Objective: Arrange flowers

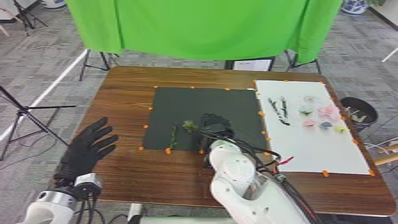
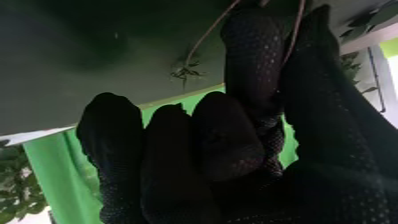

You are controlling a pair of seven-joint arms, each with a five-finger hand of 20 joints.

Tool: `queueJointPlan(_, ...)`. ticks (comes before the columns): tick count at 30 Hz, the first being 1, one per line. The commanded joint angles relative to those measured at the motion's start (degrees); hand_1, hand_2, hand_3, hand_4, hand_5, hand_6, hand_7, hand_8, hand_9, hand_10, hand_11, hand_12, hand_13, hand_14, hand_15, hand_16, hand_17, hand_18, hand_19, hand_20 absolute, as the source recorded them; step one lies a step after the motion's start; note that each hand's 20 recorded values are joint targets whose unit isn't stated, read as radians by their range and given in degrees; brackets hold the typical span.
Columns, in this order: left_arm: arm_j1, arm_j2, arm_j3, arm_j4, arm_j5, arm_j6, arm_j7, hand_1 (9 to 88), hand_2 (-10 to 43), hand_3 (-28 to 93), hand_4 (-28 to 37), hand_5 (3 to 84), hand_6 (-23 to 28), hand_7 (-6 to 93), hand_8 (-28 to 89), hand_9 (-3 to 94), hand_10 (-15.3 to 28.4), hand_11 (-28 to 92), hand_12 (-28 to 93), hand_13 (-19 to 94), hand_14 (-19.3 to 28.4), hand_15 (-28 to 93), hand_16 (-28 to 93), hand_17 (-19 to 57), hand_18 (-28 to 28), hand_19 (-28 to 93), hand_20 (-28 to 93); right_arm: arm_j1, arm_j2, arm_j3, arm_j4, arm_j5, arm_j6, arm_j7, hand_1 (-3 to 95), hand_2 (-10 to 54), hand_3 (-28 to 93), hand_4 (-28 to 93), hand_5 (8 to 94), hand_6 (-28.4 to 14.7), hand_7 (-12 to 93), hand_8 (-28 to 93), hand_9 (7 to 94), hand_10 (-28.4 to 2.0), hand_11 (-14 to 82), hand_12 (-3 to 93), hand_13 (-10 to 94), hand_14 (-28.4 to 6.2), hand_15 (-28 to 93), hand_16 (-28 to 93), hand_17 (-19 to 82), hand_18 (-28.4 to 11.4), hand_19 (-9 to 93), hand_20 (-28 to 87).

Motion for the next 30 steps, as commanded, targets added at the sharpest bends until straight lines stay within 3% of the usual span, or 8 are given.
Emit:
queueJointPlan(1, 0.50, -0.13, -0.04, 0.01, -0.10, -0.52, -0.50, 26.0, -4.2, 70, -25.9, 26.3, 3.3, 22.3, -12, 22.9, 11.8, 23, 17, 19, 16.2, 34, -1, -9.2, 22.9, 41, 8, 0.71, 0.48, 0.50, -0.41, -0.84, 0.45, -0.29, 25.9, -8.6, 86, -19, 81.7, 0.5, 45, 12, 85.7, -6.7, 67.7, 59.0, 83, -7.0, 89, 44, 52, -23.5, 93, 73)
queueJointPlan(4, 0.16, -0.01, 0.07, 0.18, -0.17, -0.56, -0.63, 25.9, -4.2, 70, -25.7, 26.3, 3.2, 22.2, -12, 22.8, 11.6, 23, 17, 19, 16.2, 33, -1, -9.2, 22.8, 41, 8, 0.03, 0.24, 1.27, -1.42, -0.83, 1.71, -0.67, 22.2, -8.6, 87, -19, 81.6, 0.4, 49, -6, 85.5, -6.8, 67.7, 58.8, 83, -7.0, 89, 44, 52, -23.6, 93, 73)
queueJointPlan(13, 0.78, -0.30, -0.37, -0.06, -0.15, -0.54, -0.49, 26.0, -4.0, 70, -25.5, 26.1, 3.1, 21.6, -11, 22.9, 11.6, 21, 18, 19, 16.1, 32, 0, -9.2, 22.8, 41, 8, -0.04, 1.87, 2.04, -6.43, -0.95, -0.76, -1.61, 15.8, -9.5, 82, -23, 80.7, -0.1, 48, -7, 84.6, -7.1, 66.7, 58.9, 82, -7.4, 88, 44, 51, -23.7, 93, 73)
queueJointPlan(16, 0.73, -0.50, -0.32, -0.07, -0.25, -0.39, -0.16, 26.0, -3.9, 70, -25.4, 26.1, 3.1, 21.4, -11, 22.8, 11.6, 21, 18, 19, 16.1, 32, 0, -9.2, 22.8, 41, 9, 1.12, 4.03, 2.98, -7.68, 0.97, 0.65, -1.05, 13.4, -9.5, 81, -24, 78.5, -0.9, 47, -7, 83.1, -7.8, 66.0, 59.3, 80, -8.1, 88, 44, 49, -24.0, 93, 73)
queueJointPlan(20, 1.29, -0.80, -0.70, -0.28, -0.18, -0.20, 0.26, 26.2, -3.8, 70, -25.4, 26.1, 3.1, 21.3, -11, 22.9, 11.5, 21, 18, 19, 16.1, 32, 0, -9.2, 22.8, 41, 9, 3.64, 9.76, 6.28, -8.70, 6.49, 3.16, -0.05, 13.3, -9.4, 79, -24, 73.4, -2.5, 41, -8, 75.7, -10.8, 64.1, 56.1, 75, -10.4, 86, 43, 42, -24.3, 93, 68)
queueJointPlan(23, 2.06, -1.04, -0.96, -0.55, -0.18, 0.13, 0.59, 26.1, -3.8, 70, -25.3, 26.1, 3.2, 21.1, -11, 22.9, 11.5, 21, 18, 19, 16.1, 32, 0, -9.2, 22.8, 41, 9, 6.20, 14.11, 8.68, -6.62, 7.19, 4.32, 1.00, 14.0, -9.5, 77, -28, 63.5, -4.6, 31, -8, 66.9, -13.7, 56.6, 46.5, 66, -11.8, 82, 39, 33, -24.3, 92, 56)
queueJointPlan(30, 2.75, -1.27, -1.29, -0.71, -0.08, 0.21, 0.80, 26.0, -3.9, 70, -25.2, 26.3, 3.2, 21.0, -11, 23.0, 11.6, 21, 18, 19, 16.0, 32, 1, -9.2, 22.9, 41, 9, 12.21, 19.95, 9.89, 0.94, 7.54, 4.20, 4.95, 15.2, -9.5, 71, -28, 49.2, -10.9, 20, -7, 50.7, -16.1, 58.4, 44.7, 57, -14.2, 81, 37, 30, -24.7, 90, 54)
